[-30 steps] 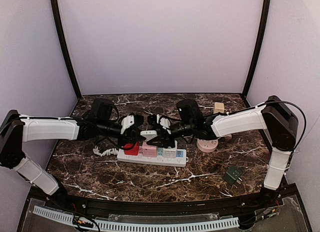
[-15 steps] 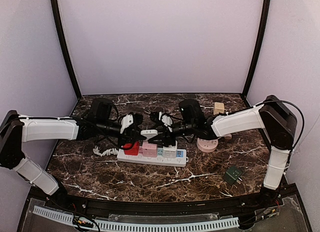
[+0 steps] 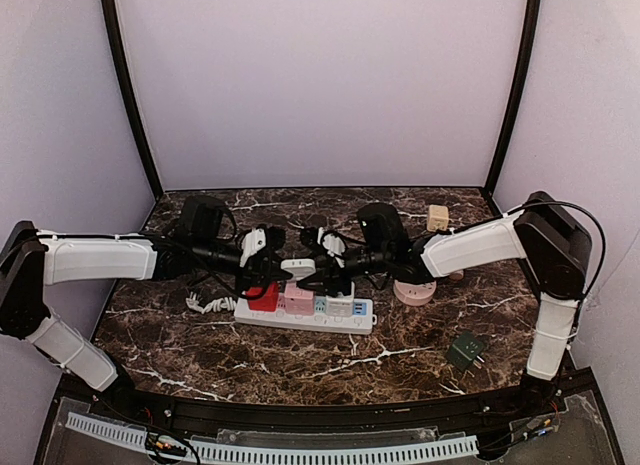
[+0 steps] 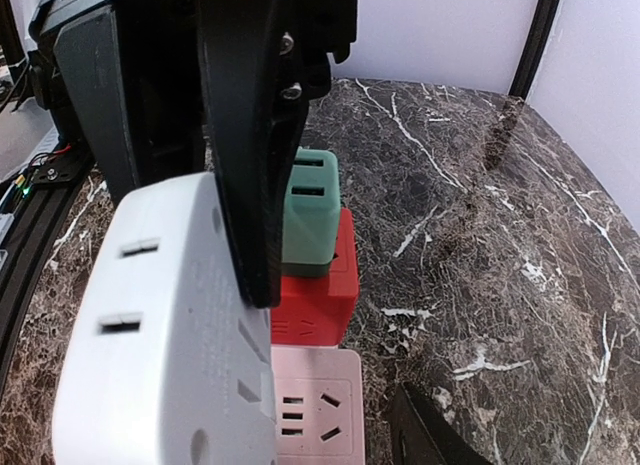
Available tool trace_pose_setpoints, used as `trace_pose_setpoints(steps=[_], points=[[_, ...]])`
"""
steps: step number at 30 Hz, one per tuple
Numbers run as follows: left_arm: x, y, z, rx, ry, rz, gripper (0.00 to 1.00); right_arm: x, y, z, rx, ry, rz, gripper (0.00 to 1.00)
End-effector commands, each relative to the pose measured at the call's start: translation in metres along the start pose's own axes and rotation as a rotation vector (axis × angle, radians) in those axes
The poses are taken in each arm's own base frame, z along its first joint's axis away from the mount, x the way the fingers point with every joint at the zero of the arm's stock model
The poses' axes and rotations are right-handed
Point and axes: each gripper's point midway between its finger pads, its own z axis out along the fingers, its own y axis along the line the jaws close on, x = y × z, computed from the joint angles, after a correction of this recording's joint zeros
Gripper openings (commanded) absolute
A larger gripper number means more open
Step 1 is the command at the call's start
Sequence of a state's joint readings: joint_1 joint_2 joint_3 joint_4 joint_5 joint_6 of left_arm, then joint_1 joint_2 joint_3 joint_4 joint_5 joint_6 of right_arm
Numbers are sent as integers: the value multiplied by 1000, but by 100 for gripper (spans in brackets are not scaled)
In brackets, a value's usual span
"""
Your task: Insert the plug
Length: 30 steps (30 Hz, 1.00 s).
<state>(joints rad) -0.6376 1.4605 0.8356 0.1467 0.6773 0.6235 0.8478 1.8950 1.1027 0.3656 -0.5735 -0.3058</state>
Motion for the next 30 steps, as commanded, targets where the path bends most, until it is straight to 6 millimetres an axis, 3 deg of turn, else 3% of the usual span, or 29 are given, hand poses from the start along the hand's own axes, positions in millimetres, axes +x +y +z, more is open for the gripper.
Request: trace_pose_setpoints(steps=[1,4,7,9,19,24,30], points=[[-11,-4,-6,15,-18,28,1,-5,4,-8,-13,-9,-26,56],[-3,-4,-5,11,9,38,1,-18,18,-17,-83,-29,-24,56],[5,-3,-2,4,29,53,1,-27,25,-20,-127,-50,-10,49],[7,-3,-1,1,32,60,1,-25,21,-18,-122,-38,-1,40],[15,-1,5,-2,37,95,1,-11,10,-9,-71,-17,-10,22],[19,1,8,14,57,91,1,-17,11,-12,-74,-29,-11,27],[21,1,8,40,86,41,1,-20,11,-15,-83,-45,-17,19]])
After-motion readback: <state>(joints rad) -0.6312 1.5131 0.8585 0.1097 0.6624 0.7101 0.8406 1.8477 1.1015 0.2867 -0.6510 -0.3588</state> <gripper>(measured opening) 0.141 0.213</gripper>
